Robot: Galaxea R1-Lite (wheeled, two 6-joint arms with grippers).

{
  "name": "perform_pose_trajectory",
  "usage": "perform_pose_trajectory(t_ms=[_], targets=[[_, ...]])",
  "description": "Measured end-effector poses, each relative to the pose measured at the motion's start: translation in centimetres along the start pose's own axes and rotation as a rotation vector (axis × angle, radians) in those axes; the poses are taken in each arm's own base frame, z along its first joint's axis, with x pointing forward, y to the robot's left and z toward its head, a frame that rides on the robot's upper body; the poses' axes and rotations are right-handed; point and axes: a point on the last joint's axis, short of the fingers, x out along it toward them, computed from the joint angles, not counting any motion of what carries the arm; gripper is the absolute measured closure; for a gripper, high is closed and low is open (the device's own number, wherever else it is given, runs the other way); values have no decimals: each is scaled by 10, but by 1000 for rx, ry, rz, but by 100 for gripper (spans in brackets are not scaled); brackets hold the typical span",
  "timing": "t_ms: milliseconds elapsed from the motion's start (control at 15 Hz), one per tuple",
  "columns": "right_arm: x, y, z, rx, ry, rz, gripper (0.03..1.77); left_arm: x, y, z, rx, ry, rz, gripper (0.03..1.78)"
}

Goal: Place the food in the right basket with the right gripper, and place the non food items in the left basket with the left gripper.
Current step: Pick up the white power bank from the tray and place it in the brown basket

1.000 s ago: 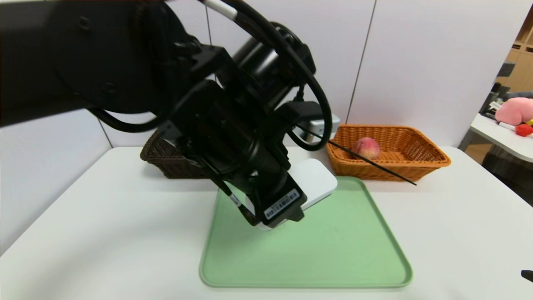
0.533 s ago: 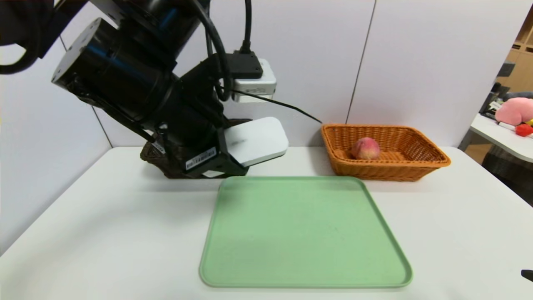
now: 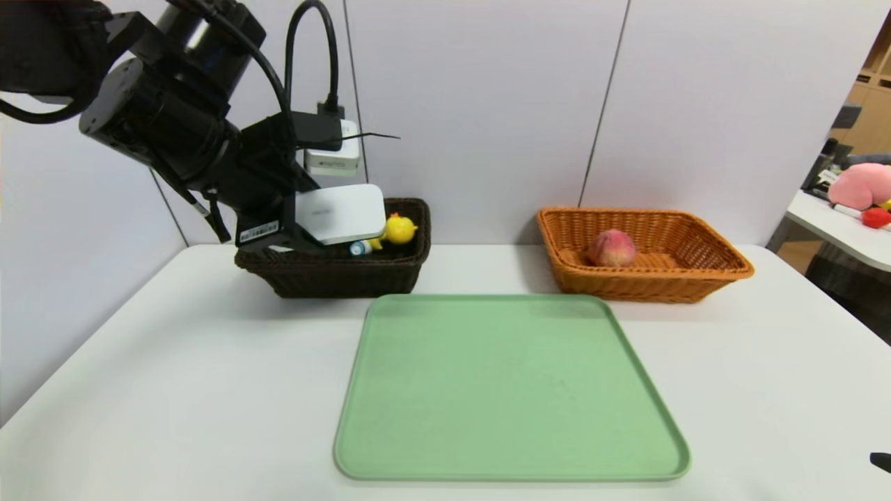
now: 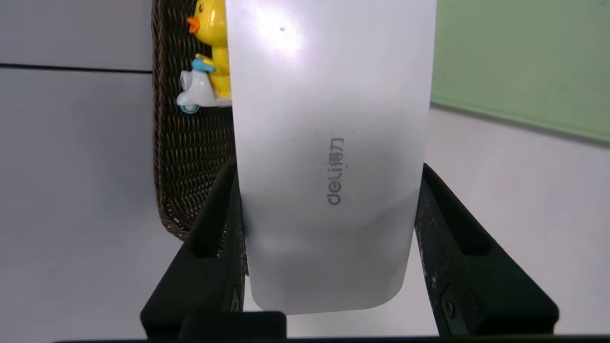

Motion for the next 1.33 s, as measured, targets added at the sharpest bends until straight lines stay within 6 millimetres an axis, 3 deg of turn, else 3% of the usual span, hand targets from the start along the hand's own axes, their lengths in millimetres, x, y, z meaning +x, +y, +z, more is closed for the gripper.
perform_pose_trajectory(t_ms=[733,1333], targets=[[0,0,-2,2,-1,-2,10,63,35,-30,29,27,113,81],[-1,0,-3,3,0,-2,10,114,41,-44,17,45,112,81]])
